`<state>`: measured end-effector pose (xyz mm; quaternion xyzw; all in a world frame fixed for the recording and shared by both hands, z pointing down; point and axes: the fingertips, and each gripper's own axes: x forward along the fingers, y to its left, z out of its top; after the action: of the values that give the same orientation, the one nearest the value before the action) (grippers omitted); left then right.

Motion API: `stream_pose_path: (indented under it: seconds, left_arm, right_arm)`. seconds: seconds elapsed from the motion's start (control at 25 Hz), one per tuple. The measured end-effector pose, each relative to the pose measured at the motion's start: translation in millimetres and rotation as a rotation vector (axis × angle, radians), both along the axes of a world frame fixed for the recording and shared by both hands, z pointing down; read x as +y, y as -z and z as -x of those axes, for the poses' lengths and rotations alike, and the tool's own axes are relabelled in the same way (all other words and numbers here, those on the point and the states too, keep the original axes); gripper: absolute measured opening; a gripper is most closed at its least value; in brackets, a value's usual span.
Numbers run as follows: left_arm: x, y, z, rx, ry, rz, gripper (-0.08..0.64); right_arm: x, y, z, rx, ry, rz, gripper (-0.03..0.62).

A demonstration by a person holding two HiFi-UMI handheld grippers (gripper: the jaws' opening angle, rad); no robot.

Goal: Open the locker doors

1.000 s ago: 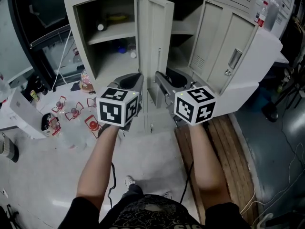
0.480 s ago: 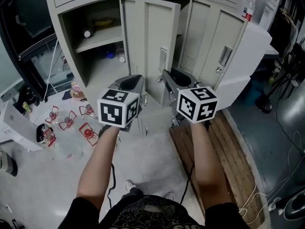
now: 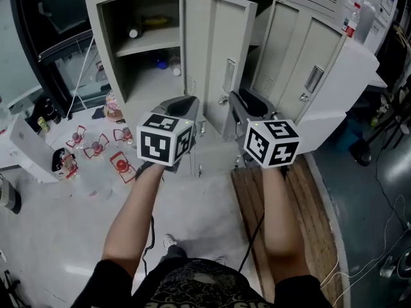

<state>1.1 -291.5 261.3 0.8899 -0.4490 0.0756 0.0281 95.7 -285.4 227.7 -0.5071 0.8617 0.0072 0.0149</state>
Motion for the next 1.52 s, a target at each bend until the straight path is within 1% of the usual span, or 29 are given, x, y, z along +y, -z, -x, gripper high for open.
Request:
stream_pose_path:
  seconds: [0.16, 0.32, 0.52, 0.68, 0.84, 1.04, 1.32, 1.52]
  left_arm:
    - [12.9, -4.1, 5.8, 0.001, 0.050, -0.001, 0.003]
    - [28.1, -12.3, 14.7, 0.006, 0.107, 0.005, 0.004]
    - [44.5, -25.8, 37.2, 0.009, 0.183, 0.025, 0.004]
    - [53.8, -39.6, 72.0, 0.003, 0.259, 0.057, 0.005]
    - [63.7, -50.4, 109.5, -0.008, 0.312, 0.073, 0.003]
    - [66.0, -70.3, 163.1, -0.010, 0.362, 0.084, 0.004]
    - [30.8, -104.2, 233.7, -0.028, 0.360, 0.107, 0.005]
    - [-0.9, -127.3, 266.1, -0.044, 0.327, 0.115, 0.005]
  right_arm:
    - [13.4, -0.5, -1.4, -0.002, 0.024, -0.014, 0.103]
    - [28.1, -5.1, 1.5, 0.002, 0.068, -0.012, 0.106]
    - [44.2, -9.7, 23.1, -0.007, 0.144, -0.004, 0.107]
    - [53.3, -18.3, 62.5, -0.018, 0.234, 0.013, 0.111]
    - [58.5, -34.7, 108.6, -0.010, 0.305, 0.044, 0.118]
    - [55.3, -70.6, 162.8, 0.006, 0.349, 0.090, 0.123]
    - [15.3, -121.8, 243.8, 0.020, 0.353, 0.152, 0.151]
    - [-13.1, -161.8, 286.2, 0.029, 0.336, 0.193, 0.164]
